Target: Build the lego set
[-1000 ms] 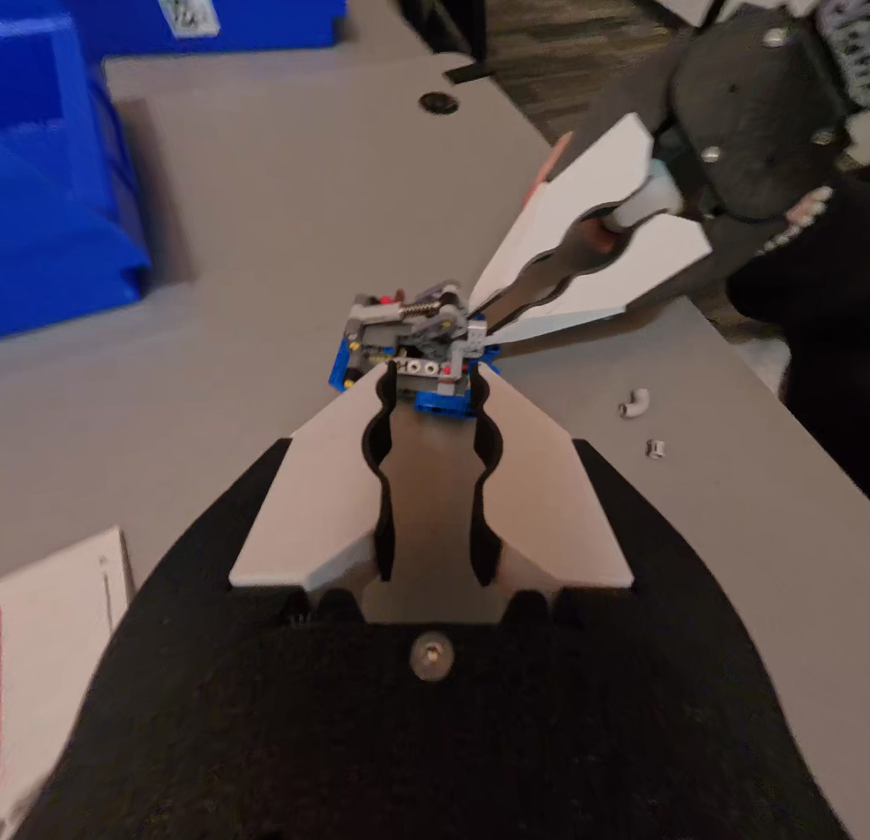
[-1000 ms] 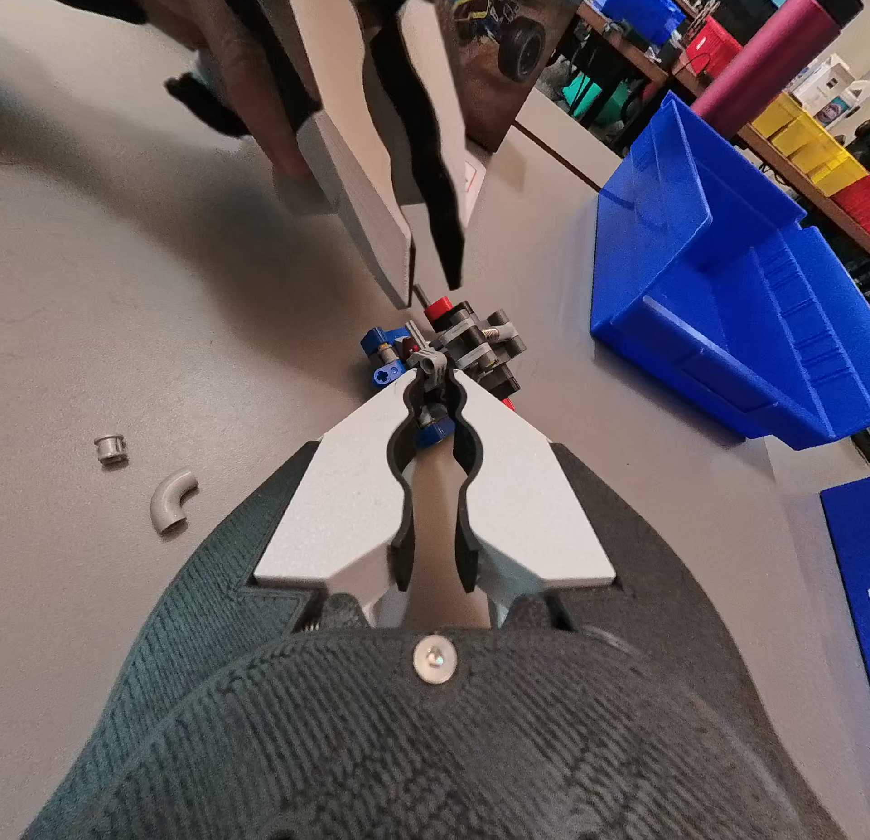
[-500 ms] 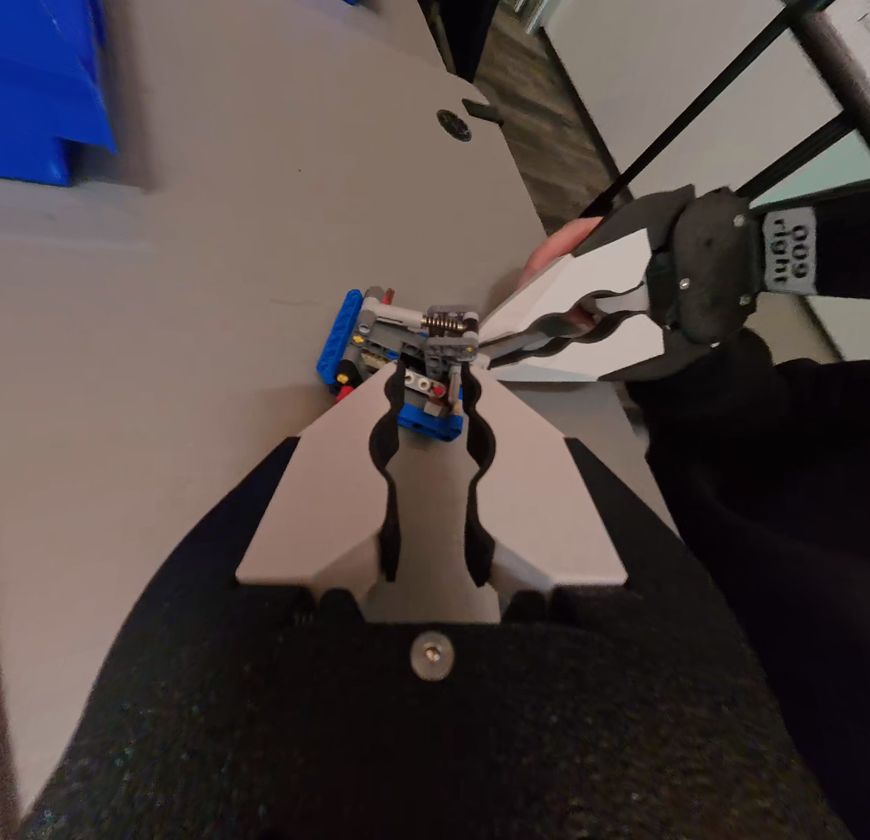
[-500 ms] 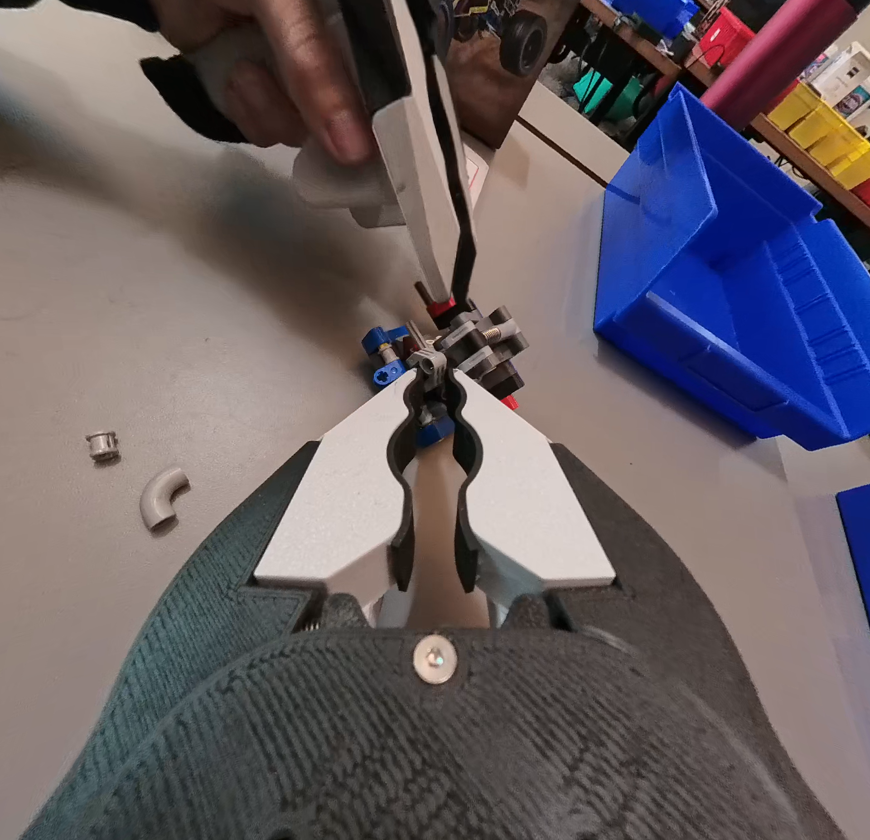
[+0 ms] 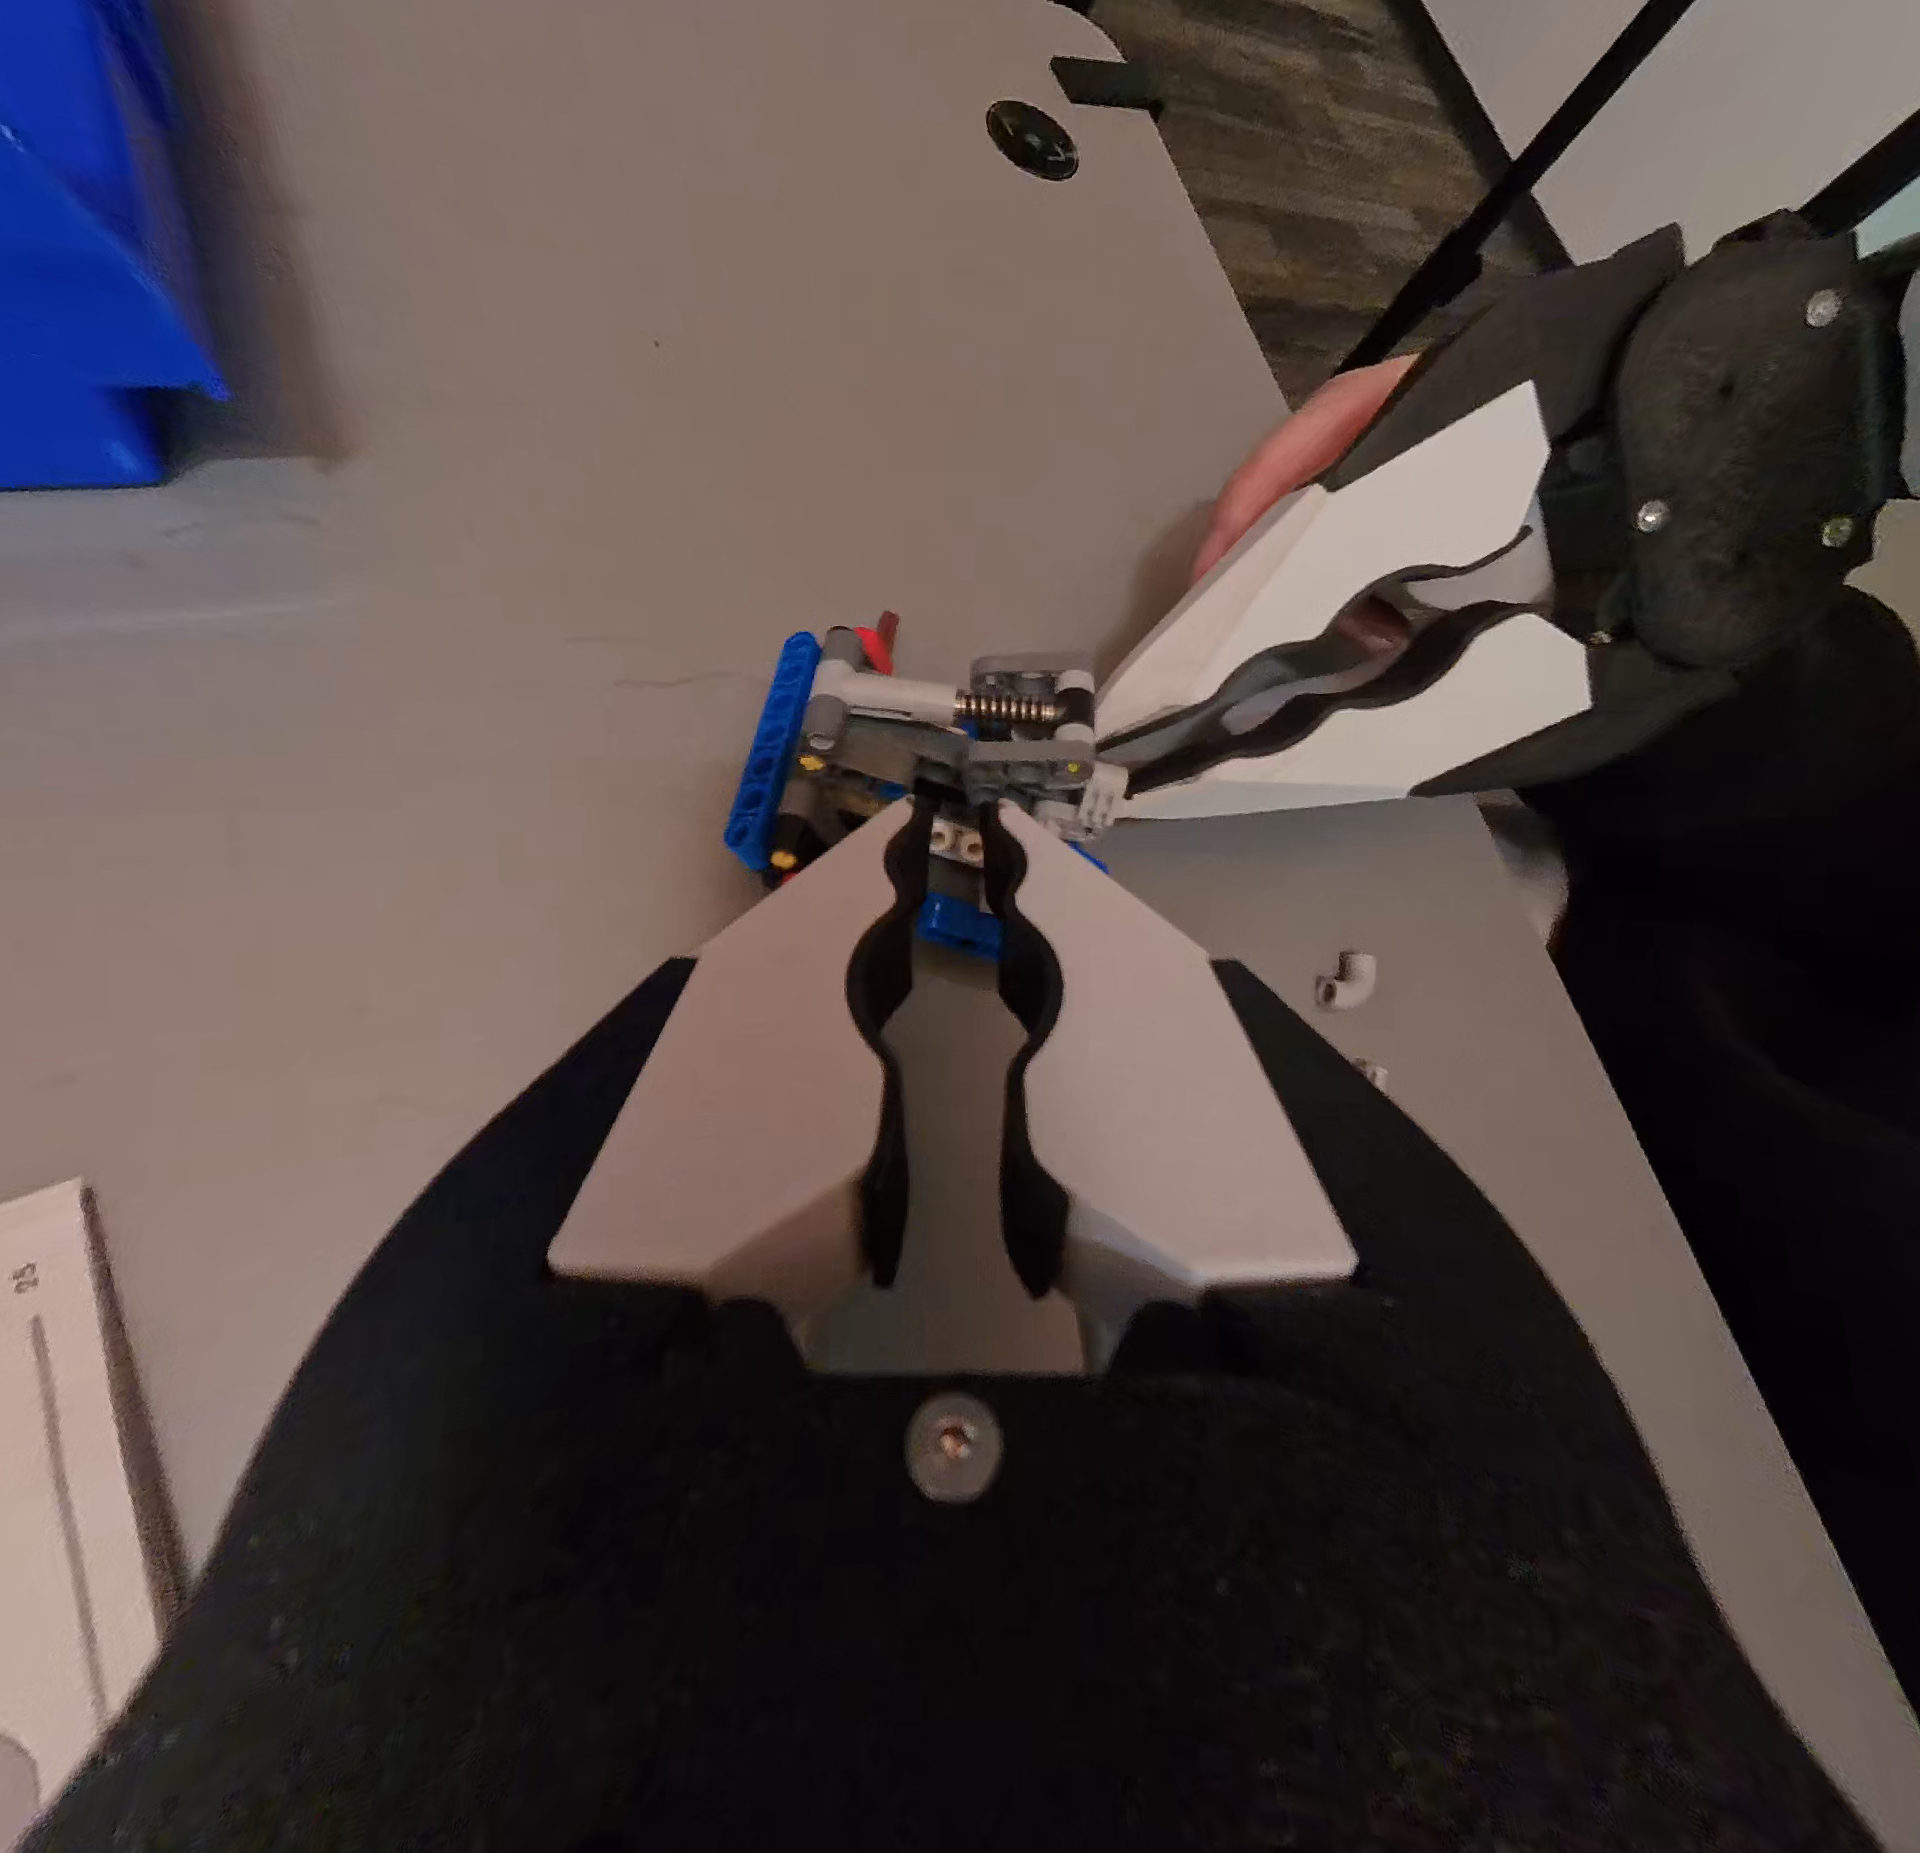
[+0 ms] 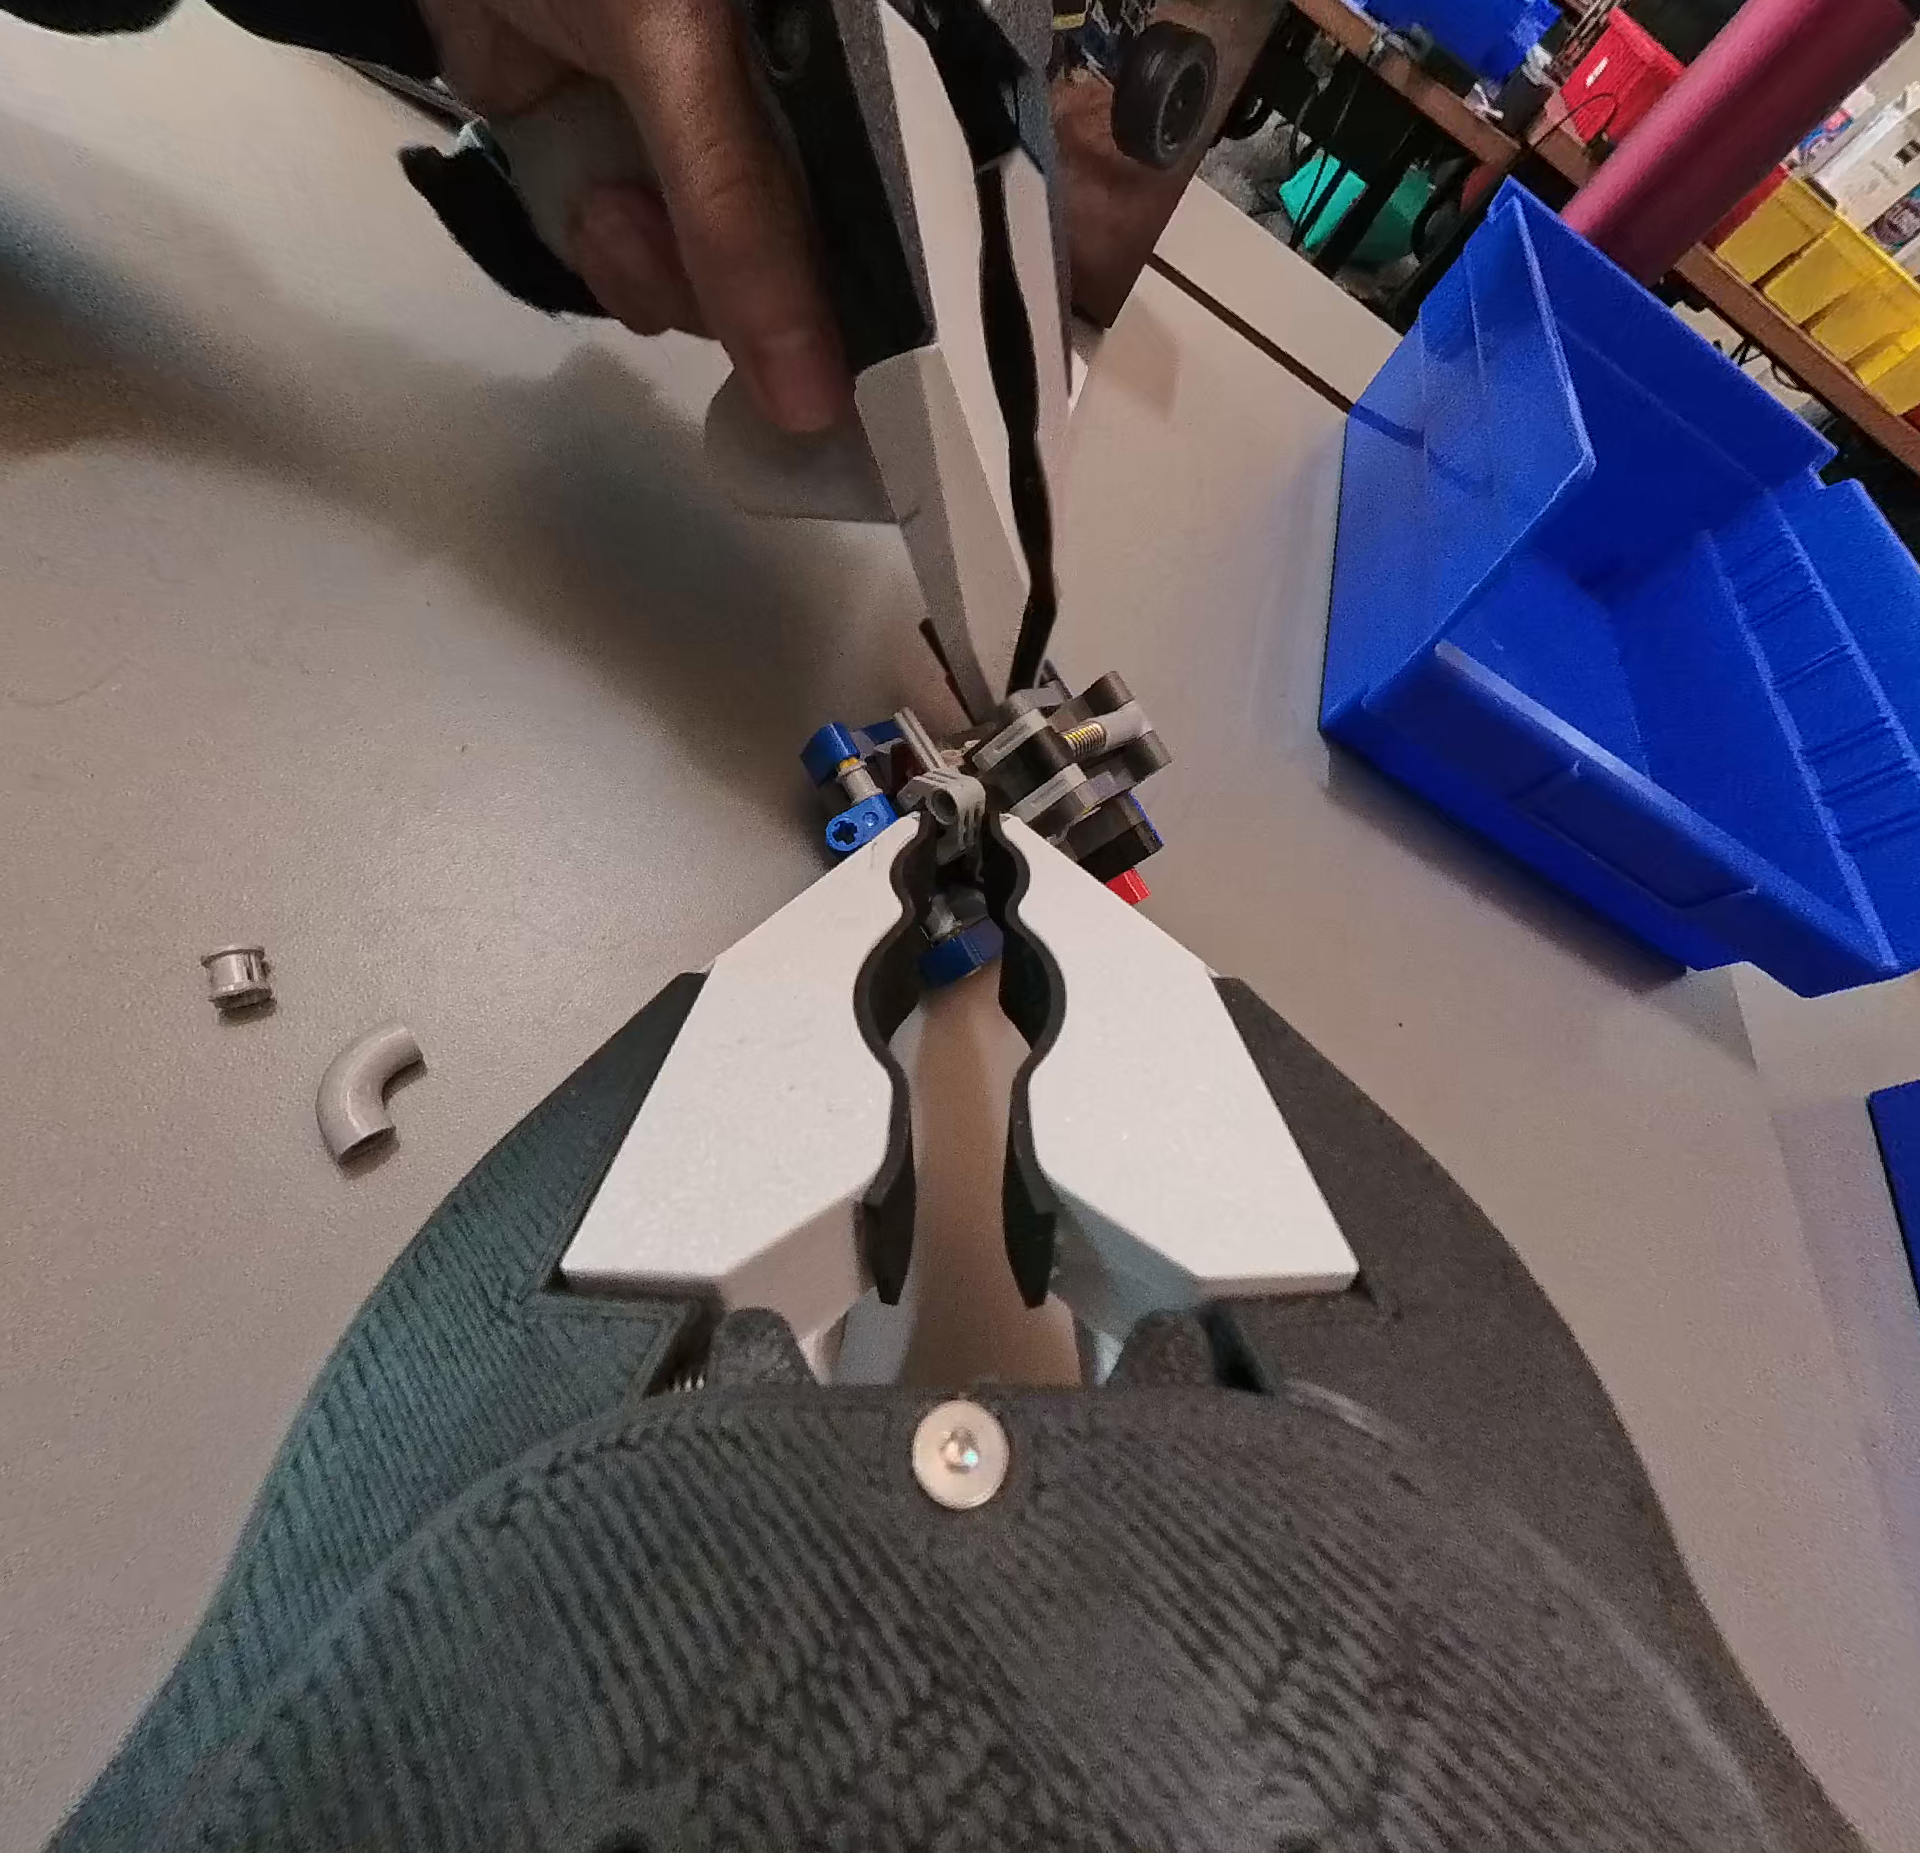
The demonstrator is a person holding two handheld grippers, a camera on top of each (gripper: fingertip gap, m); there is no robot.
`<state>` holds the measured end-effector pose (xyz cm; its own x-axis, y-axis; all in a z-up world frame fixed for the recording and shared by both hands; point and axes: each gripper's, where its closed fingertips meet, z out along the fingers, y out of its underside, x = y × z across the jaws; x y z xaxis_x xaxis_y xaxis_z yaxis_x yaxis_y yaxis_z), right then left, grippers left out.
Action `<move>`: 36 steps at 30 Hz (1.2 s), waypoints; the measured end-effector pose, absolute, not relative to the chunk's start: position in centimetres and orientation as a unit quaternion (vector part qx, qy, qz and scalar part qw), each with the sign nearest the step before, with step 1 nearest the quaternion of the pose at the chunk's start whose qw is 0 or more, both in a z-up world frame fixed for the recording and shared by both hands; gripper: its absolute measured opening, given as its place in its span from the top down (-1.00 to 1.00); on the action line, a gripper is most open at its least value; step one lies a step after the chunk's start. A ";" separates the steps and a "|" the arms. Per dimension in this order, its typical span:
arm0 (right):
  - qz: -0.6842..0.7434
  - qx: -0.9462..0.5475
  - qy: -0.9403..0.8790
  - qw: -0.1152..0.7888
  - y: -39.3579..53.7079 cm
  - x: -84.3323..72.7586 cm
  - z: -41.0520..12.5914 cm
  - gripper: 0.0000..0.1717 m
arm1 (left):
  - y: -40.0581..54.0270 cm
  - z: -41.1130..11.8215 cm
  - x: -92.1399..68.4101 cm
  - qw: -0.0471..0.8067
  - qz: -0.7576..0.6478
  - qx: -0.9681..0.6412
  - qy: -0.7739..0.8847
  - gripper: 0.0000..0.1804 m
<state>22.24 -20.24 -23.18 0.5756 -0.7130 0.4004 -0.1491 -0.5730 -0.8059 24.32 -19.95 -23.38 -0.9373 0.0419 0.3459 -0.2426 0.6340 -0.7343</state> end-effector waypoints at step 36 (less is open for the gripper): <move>-0.381 -0.803 0.266 0.373 -20.4 22.5 -23.2 0.93 | -20.5 -21.6 23.9 -0.133 0.407 -0.231 -0.873 0.83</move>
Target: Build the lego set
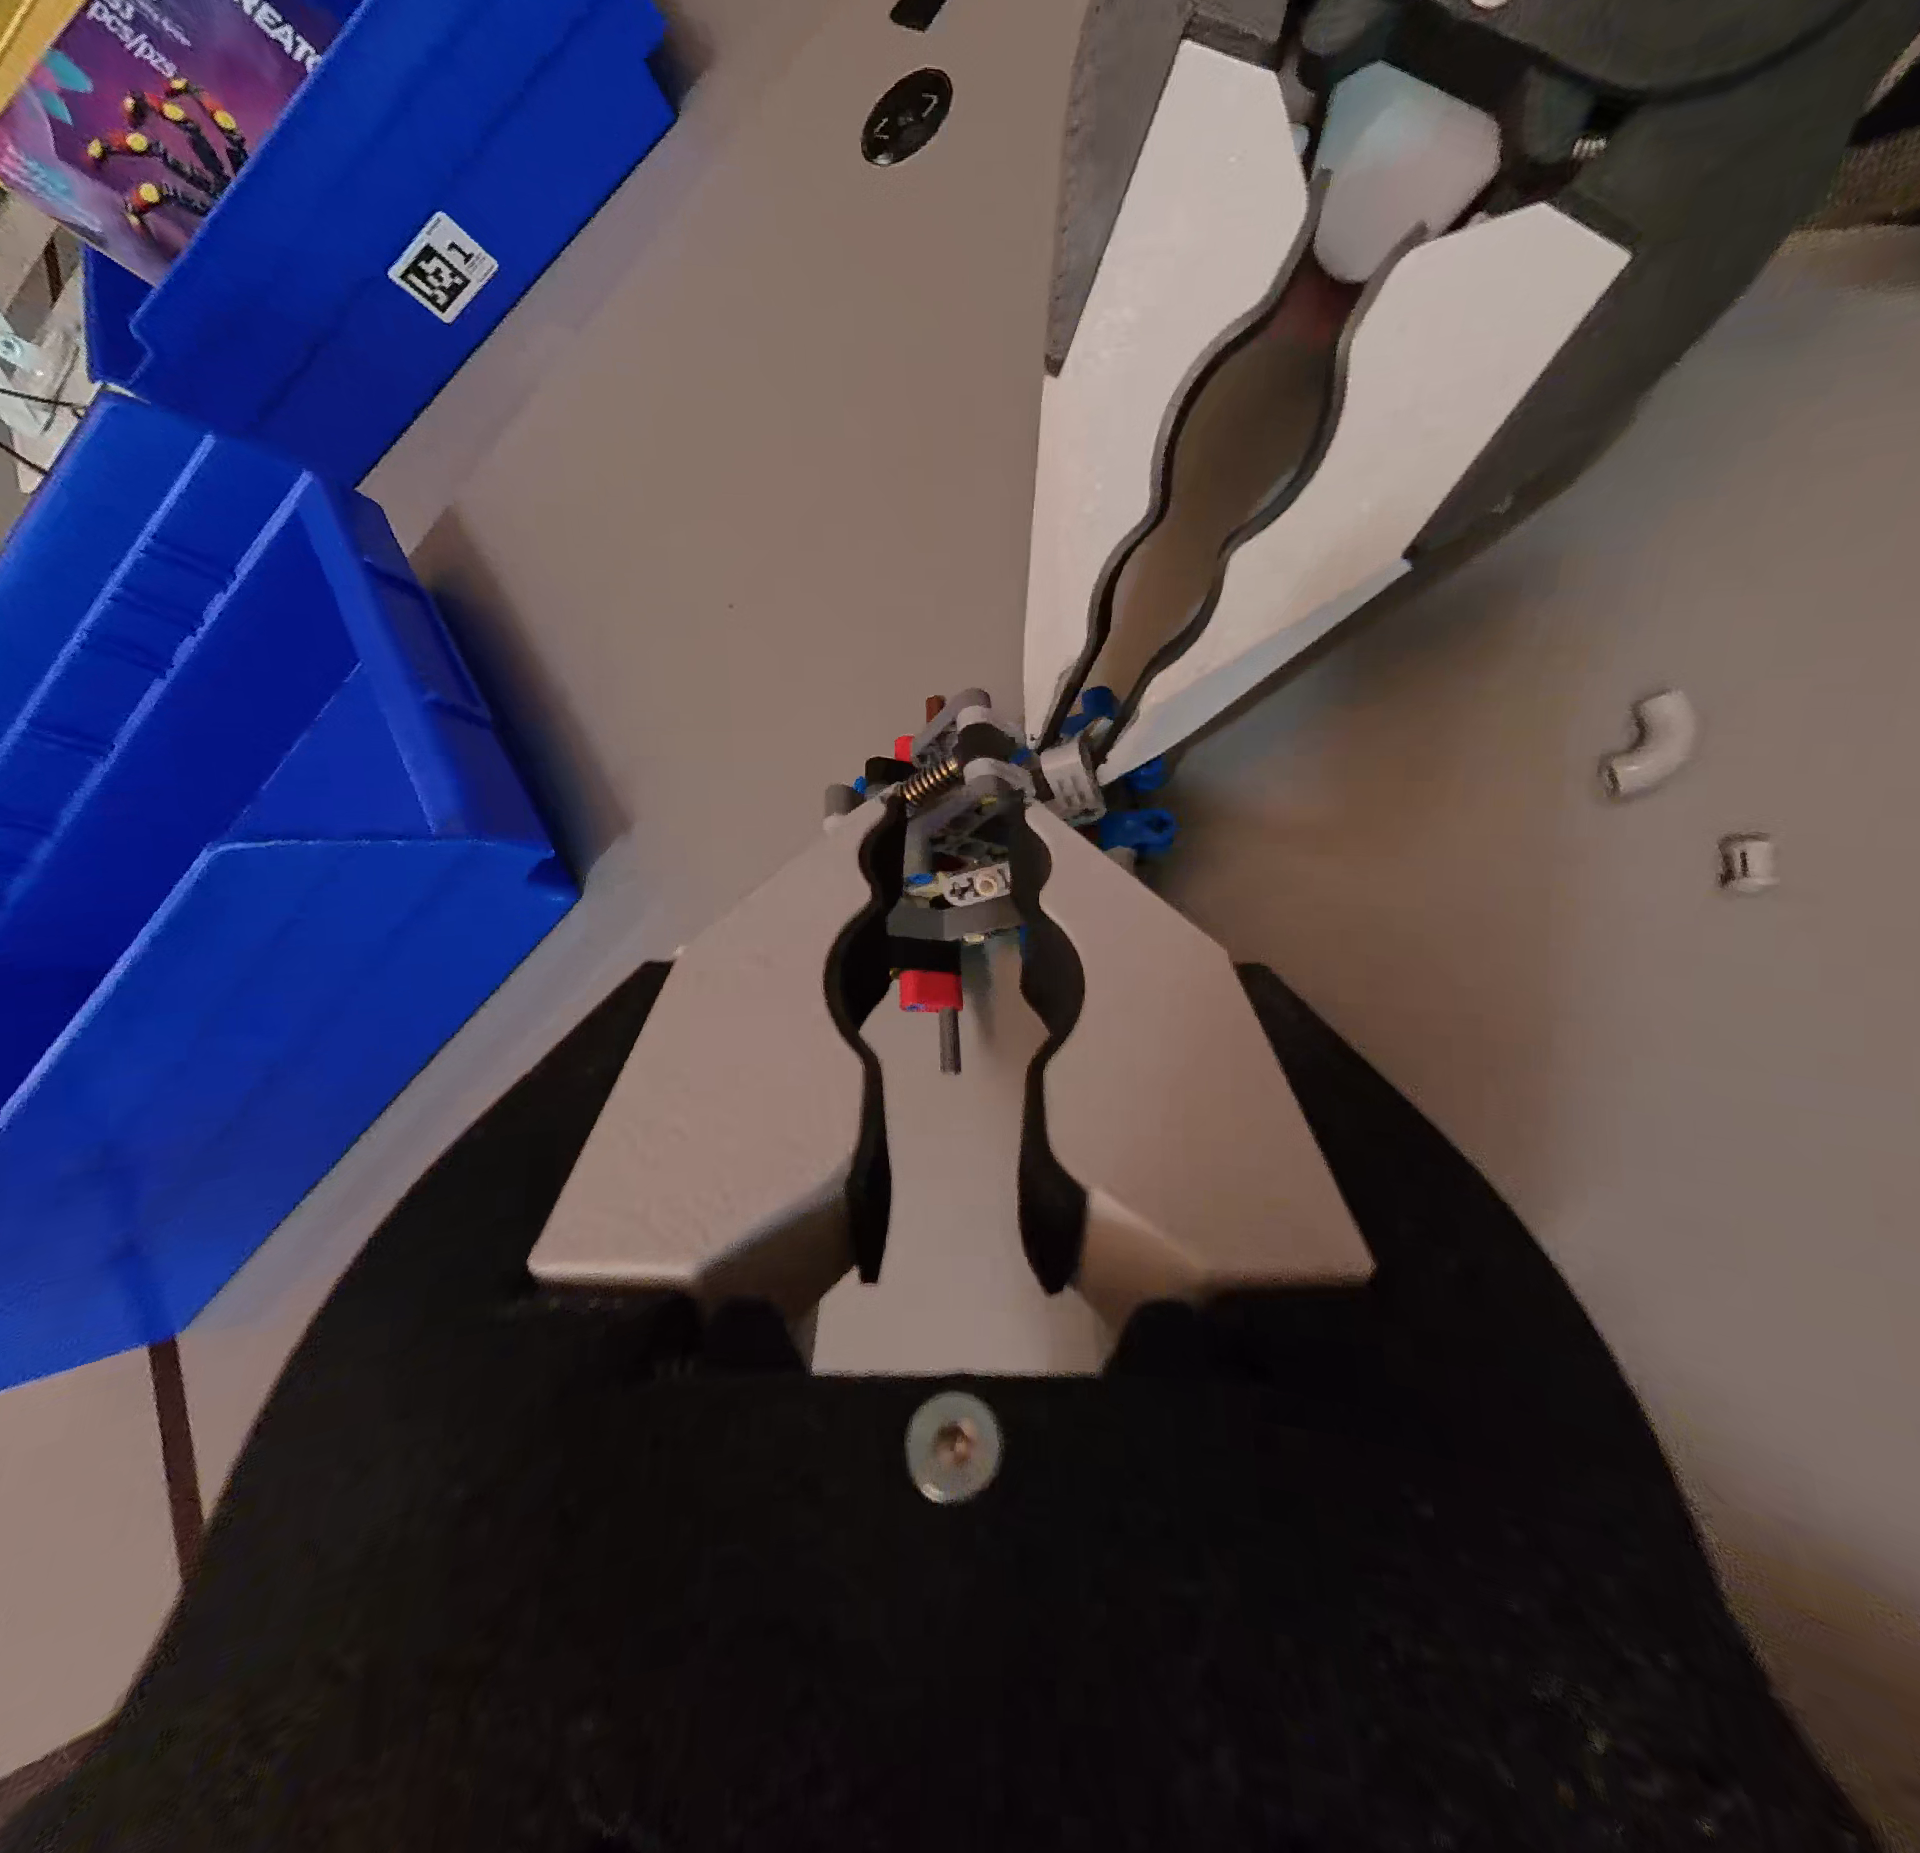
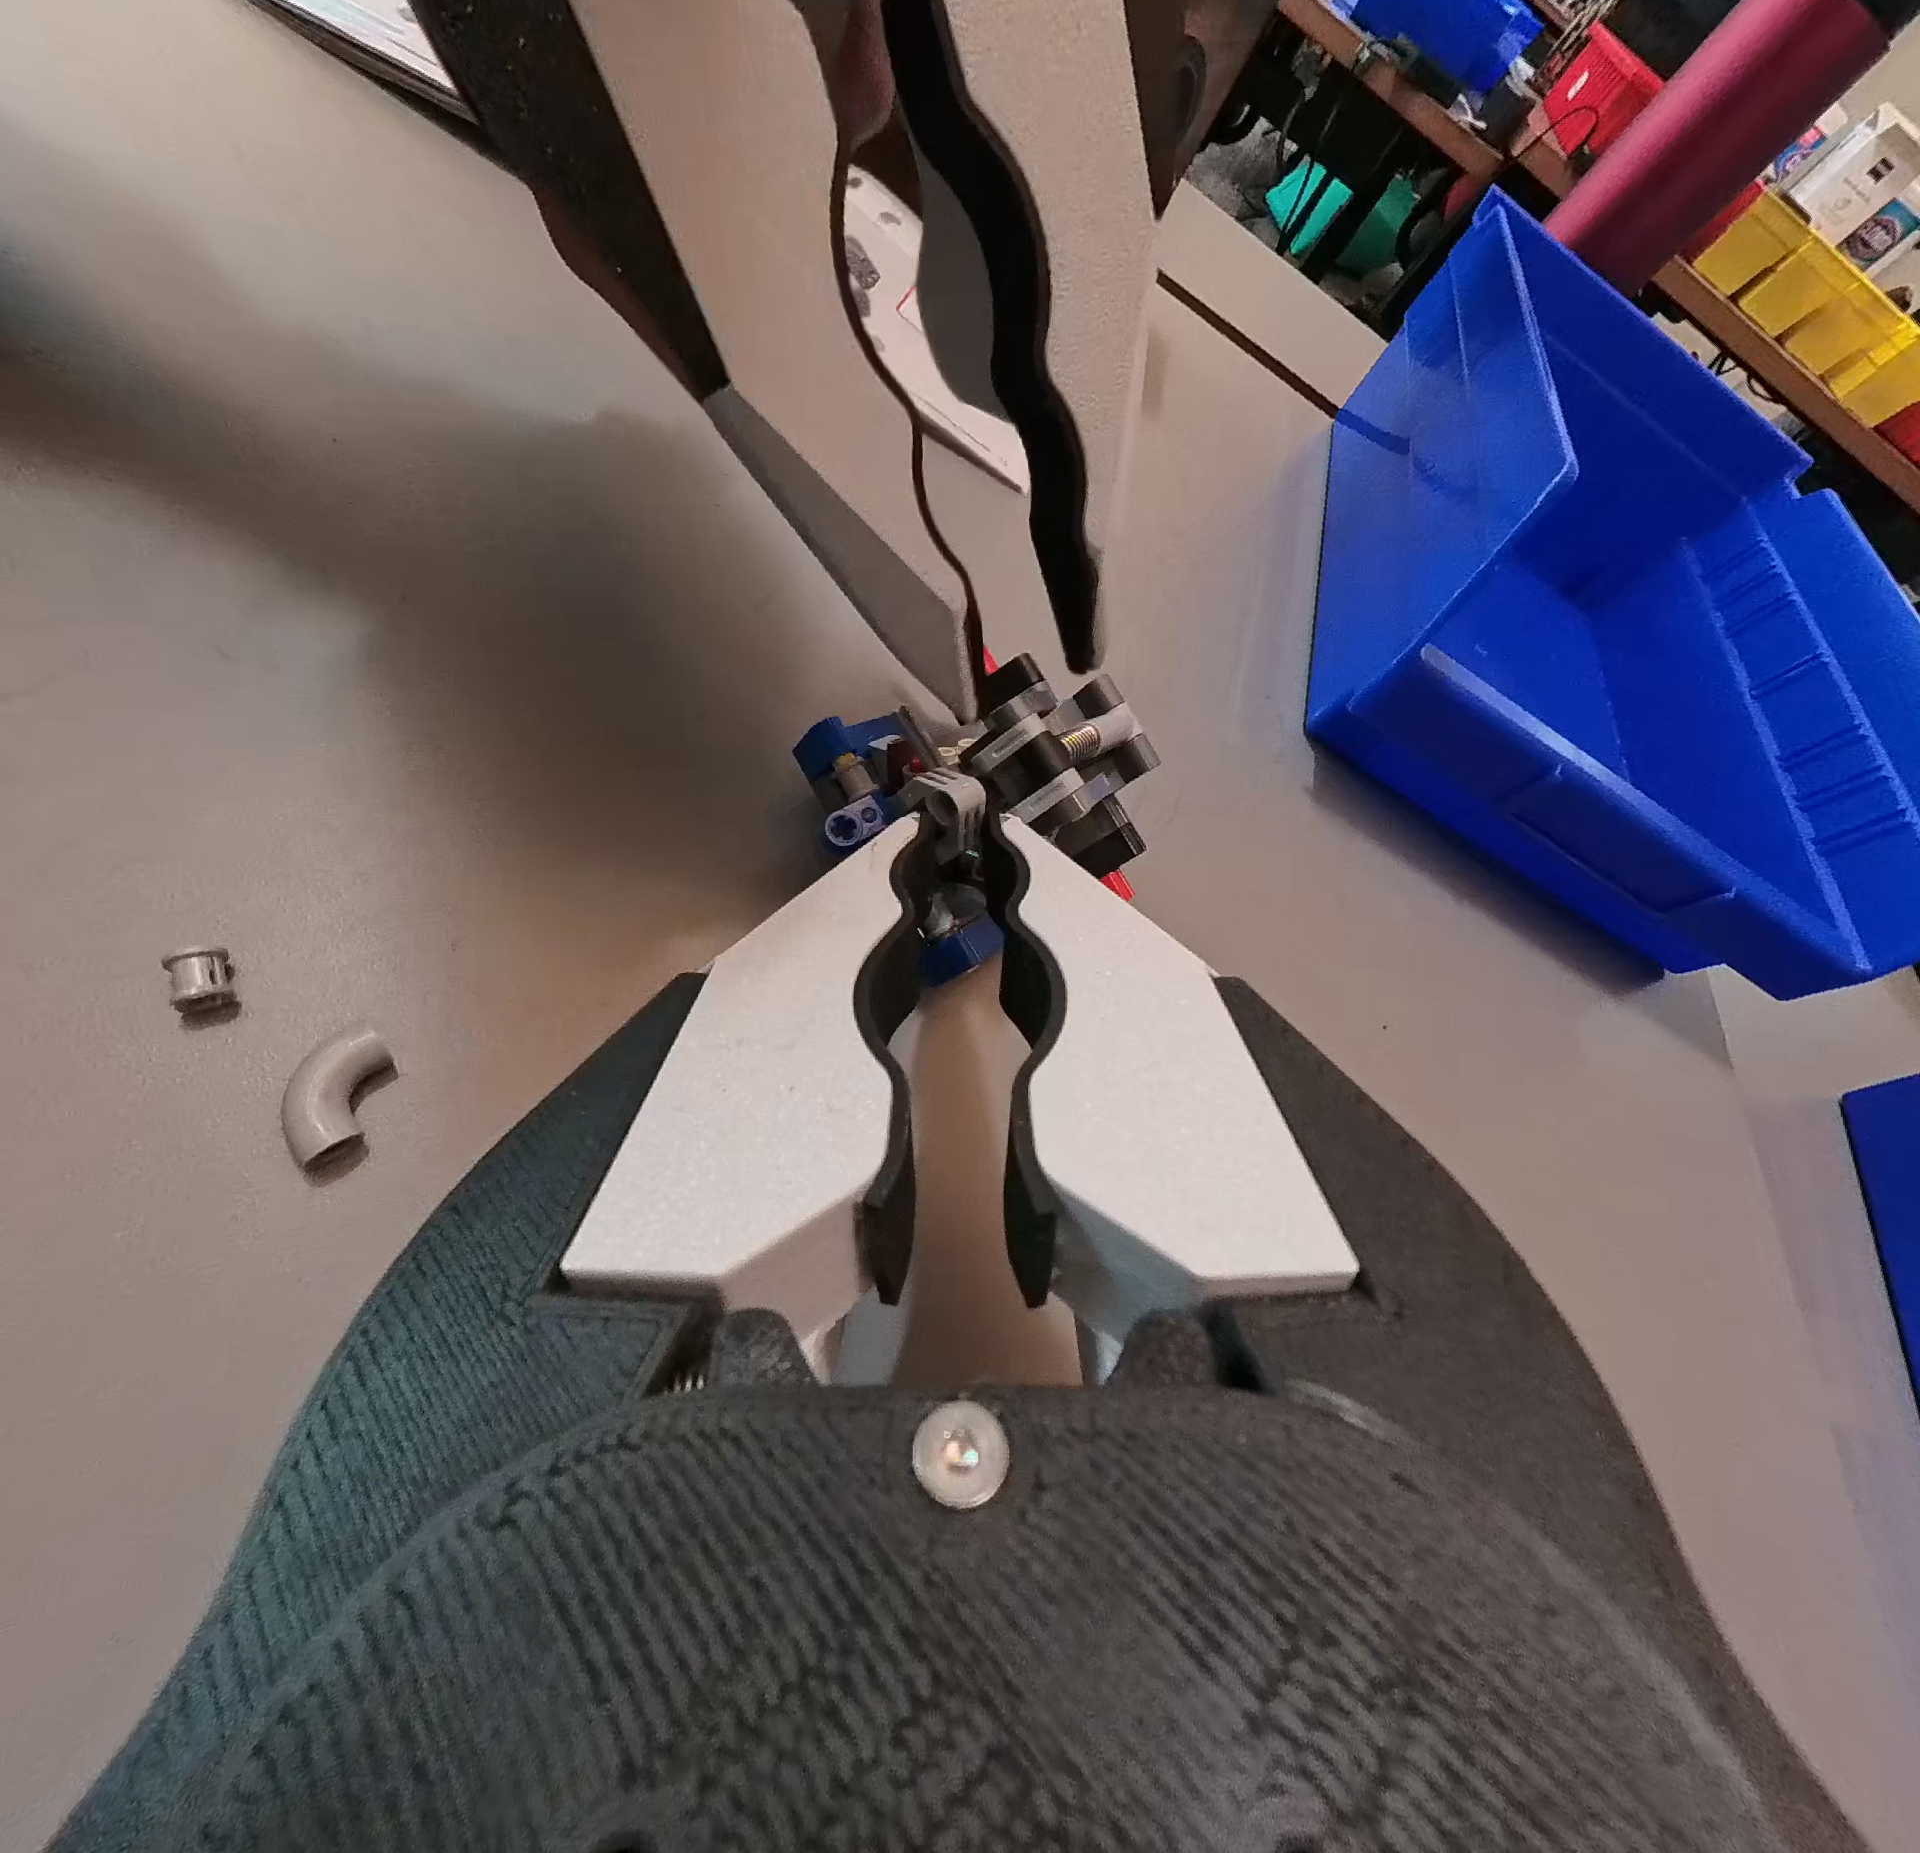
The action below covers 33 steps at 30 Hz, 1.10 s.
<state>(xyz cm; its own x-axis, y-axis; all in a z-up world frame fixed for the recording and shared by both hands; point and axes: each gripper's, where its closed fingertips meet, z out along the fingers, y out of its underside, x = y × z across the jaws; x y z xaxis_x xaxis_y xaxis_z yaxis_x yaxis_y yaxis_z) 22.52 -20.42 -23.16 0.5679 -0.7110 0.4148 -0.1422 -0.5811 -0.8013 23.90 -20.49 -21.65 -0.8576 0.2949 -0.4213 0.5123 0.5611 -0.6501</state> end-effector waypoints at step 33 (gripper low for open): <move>-0.385 -0.794 0.273 0.382 -21.2 22.6 -22.8 0.97 | -20.3 -22.3 24.1 -0.236 -0.390 0.033 0.890 1.00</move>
